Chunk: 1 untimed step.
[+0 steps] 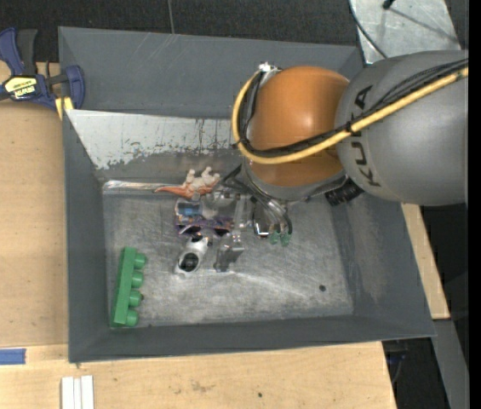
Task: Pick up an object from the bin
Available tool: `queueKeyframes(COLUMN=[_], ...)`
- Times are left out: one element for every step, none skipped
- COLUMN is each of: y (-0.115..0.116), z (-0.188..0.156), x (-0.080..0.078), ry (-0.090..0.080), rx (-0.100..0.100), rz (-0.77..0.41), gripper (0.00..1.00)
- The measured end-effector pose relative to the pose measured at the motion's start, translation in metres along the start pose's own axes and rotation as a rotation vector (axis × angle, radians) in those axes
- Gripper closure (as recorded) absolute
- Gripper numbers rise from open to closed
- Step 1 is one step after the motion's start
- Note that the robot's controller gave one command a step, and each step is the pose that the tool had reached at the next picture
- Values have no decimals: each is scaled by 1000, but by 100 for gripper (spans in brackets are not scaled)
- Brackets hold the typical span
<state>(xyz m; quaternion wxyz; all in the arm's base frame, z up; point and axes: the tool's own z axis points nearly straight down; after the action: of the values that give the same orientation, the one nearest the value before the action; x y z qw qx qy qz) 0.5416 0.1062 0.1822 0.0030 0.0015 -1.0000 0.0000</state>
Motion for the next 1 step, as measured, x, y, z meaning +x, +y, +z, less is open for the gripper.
queueKeyframes(y=[0], z=[-5], x=[-2], ry=[-9], rx=[-1], rz=[3], gripper=[0])
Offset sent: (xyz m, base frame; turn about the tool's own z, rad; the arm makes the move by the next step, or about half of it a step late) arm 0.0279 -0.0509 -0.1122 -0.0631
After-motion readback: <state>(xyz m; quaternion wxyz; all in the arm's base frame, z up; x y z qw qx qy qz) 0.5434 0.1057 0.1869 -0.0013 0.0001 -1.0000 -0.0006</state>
